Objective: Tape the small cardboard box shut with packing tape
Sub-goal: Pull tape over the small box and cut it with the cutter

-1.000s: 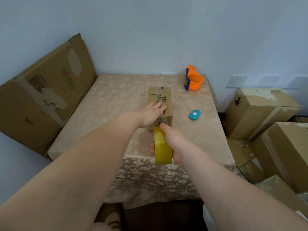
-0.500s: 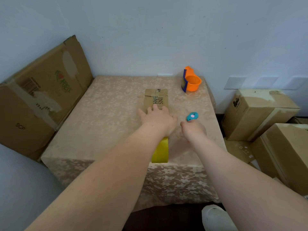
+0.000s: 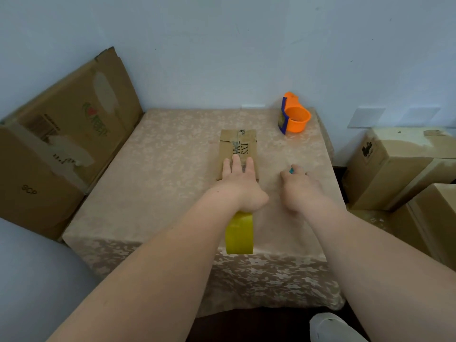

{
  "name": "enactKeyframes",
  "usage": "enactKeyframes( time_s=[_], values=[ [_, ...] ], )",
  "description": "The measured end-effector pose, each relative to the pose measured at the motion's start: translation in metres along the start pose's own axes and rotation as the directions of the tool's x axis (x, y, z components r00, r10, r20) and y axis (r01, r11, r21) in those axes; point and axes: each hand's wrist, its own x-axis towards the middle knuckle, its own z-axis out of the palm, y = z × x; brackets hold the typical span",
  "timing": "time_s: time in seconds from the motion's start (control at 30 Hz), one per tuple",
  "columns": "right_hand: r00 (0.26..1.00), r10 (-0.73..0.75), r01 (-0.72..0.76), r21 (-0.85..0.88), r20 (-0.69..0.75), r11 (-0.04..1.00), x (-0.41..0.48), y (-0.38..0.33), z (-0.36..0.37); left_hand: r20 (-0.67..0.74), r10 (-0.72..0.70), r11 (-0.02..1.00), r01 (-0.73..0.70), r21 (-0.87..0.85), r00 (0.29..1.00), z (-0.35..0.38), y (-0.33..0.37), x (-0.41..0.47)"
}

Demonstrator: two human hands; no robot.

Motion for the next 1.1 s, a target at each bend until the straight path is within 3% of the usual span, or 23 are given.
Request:
enactKeyframes(
  time_s=[0.23, 0.3, 0.37, 0.43, 0.53, 0.73, 0.8, 0.9, 1.0, 1.1],
  values=[
    [0.985, -0.062, 0.08, 0.107, -0.162, 0.991, -0.009, 0.006, -0.002, 0.052, 0.054, 0.997, -0.057, 0.046, 0.997, -0.005, -0.003, -0.007],
    [0.989, -0.02, 0.056, 0.247, -0.146, 0.967, -0.011, 0.007, -0.001, 0.052, 0.097, 0.994, -0.1, 0.053, 0.994, -0.006, -0.006, -0.009],
    [0.994, 0.094, -0.058, 0.443, -0.06, 0.895, -0.013, 0.008, -0.008, 0.05, 0.143, 0.987, -0.146, 0.065, 0.988, -0.005, -0.007, -0.01],
    [0.992, 0.12, -0.091, 0.496, -0.028, 0.864, -0.018, 0.009, -0.011, 0.059, 0.204, 0.972, -0.209, 0.105, 0.977, -0.004, -0.006, -0.011],
    [0.973, 0.143, -0.024, 0.539, -0.18, 0.842, -0.031, 0.011, -0.016, 0.086, 0.294, 0.938, -0.305, 0.162, 0.952, -0.003, -0.002, -0.012],
    [0.851, 0.376, 0.023, 0.741, -0.366, 0.671, -0.046, 0.014, -0.041, 0.102, 0.353, 0.923, -0.364, 0.122, 0.93, -0.009, -0.011, -0.006],
    [0.846, 0.36, 0.073, 0.753, -0.394, 0.653, -0.049, 0.008, -0.048, 0.054, 0.377, 0.922, -0.38, 0.073, 0.925, -0.008, -0.012, -0.007],
    [0.872, 0.29, 0.153, 0.782, -0.395, 0.604, -0.053, -0.006, -0.056, -0.13, 0.389, 0.914, -0.4, -0.074, 0.912, -0.005, -0.009, -0.011],
    [0.912, 0.263, 0.144, 0.848, -0.314, 0.51, -0.058, -0.017, -0.063, -0.275, 0.35, 0.903, -0.401, -0.156, 0.895, -0.005, -0.011, -0.015],
    [0.95, 0.225, 0.114, 0.912, -0.216, 0.395, -0.063, -0.02, -0.069, -0.318, 0.31, 0.907, -0.379, -0.183, 0.896, -0.005, -0.018, -0.017]
  ],
)
